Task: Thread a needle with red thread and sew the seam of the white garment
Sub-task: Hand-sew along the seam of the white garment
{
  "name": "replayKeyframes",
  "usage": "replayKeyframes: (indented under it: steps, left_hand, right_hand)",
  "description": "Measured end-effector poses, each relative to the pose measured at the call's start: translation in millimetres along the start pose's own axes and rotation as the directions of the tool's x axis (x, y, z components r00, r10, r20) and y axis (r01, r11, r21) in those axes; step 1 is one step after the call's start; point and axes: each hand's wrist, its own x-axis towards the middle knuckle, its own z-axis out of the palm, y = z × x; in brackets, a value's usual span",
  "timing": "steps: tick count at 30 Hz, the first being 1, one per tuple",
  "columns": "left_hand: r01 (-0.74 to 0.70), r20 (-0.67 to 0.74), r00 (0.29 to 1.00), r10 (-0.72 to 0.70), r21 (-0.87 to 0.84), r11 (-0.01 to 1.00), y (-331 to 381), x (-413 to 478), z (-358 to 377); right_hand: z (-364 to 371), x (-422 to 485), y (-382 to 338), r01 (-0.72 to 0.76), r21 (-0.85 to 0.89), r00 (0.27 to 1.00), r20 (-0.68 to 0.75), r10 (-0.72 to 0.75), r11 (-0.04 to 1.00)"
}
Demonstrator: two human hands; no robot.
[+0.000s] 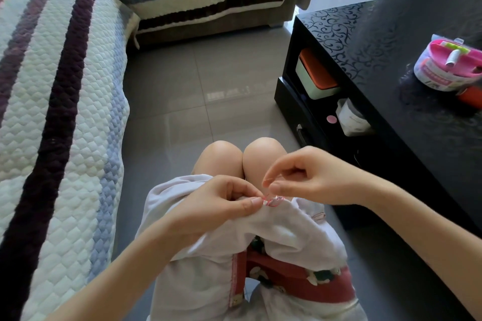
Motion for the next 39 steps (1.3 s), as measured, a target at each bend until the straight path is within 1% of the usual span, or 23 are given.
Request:
replayKeyframes:
  steps: [4, 7, 9, 12, 14, 17, 21, 23, 26, 27, 29, 30, 31, 33, 34, 35, 36, 38, 39]
  left_hand:
    - [-0.006, -0.012, 1.0, 0.006, 0.008, 1.0, 1, 0, 0]
    - [-0.011, -0.02, 1.0, 0.012, 0.016, 1.0, 2, -1, 1]
    - [-0.007, -0.023, 1.0, 0.008, 0.013, 1.0, 2, -1, 0]
    - [0.002, -0.022, 1.0, -0.003, -0.008, 1.0, 2, -2, 0]
    - [0.005, -0.023, 1.0, -0.006, -0.02, 1.0, 2, -3, 0]
    - [0.003, -0.004, 1.0, -0.003, -0.032, 0.999, 3, -4, 0]
    - [0.008, 0.037, 0.999, -0.007, -0.023, 1.0, 4, -4, 1]
    - [0.009, 0.031, 0.999, -0.008, -0.013, 1.0, 3, -4, 1]
    - [0.024, -0.001, 1.0, -0.024, 0.011, 1.0, 4, -2, 1]
    - [0.029, 0.0, 1.0, -0.029, 0.011, 1.0, 4, -1, 2]
    - [0.032, 0.003, 0.999, -0.032, -0.007, 0.999, 5, -1, 2]
    - [0.032, -0.004, 0.999, -0.032, -0.016, 0.999, 4, -1, 2]
    - [0.033, -0.013, 0.999, -0.033, -0.024, 0.999, 4, -1, 2]
    - [0.032, -0.031, 0.999, -0.033, -0.026, 0.999, 2, -1, 2]
    - [0.027, -0.037, 0.999, -0.028, -0.026, 0.999, 2, 0, 2]
    - [0.022, -0.037, 0.999, -0.023, -0.027, 0.999, 1, 0, 2]
    - [0.018, -0.036, 0.999, -0.019, -0.027, 0.999, 1, 0, 2]
    - [0.01, -0.035, 0.999, -0.01, -0.016, 1.0, -1, 0, 2]
    - [0.007, -0.039, 0.999, -0.007, -0.002, 1.0, -2, -1, 2]
  right_hand:
    - [8, 2, -1, -0.013, -0.084, 0.998, 0.057, 0.018, 0.996]
    - [7, 5, 0, -0.007, -0.057, 0.997, 0.082, 0.012, 0.998]
    - [4, 7, 3, -0.007, -0.029, 0.998, 0.068, 0.009, 1.0]
    - [-6, 11, 17, -0.061, -0.044, 0.996, -0.063, 0.058, 0.997]
    - [-13, 15, 30, -0.129, -0.135, 0.976, -0.193, 0.102, 0.982]
    - [-21, 19, 52, -0.282, -0.311, 0.912, -0.379, 0.154, 0.908]
    - [-27, 18, 78, -0.432, -0.362, 0.808, -0.562, 0.176, 0.826]
    - [-27, 19, 87, -0.519, -0.361, 0.751, -0.626, 0.211, 0.775]
    - [-22, 21, 93, -0.582, -0.37, 0.704, -0.674, 0.221, 0.724]
    - [-20, 21, 92, -0.579, -0.376, 0.697, -0.689, 0.2, 0.723]
    - [-15, 19, 84, -0.519, -0.354, 0.698, -0.701, 0.146, 0.778]
    - [-13, 17, 77, -0.459, -0.32, 0.716, -0.685, 0.133, 0.829]
    - [-10, 15, 68, -0.375, -0.263, 0.756, -0.642, 0.128, 0.889]
    - [-2, 10, 48, -0.144, -0.062, 0.879, -0.466, 0.099, 0.988]
    - [3, 6, 36, -0.054, 0.062, 0.932, -0.354, 0.072, 0.997]
    - [7, 2, 26, -0.012, 0.156, 0.969, -0.244, 0.05, 0.988]
    - [10, -1, 18, -0.006, 0.207, 0.99, -0.138, 0.036, 0.978]
    - [15, -6, 8, -0.029, 0.243, 0.999, 0.03, 0.022, 0.97]
    - [18, -6, 5, -0.033, 0.245, 0.997, 0.076, 0.015, 0.969]
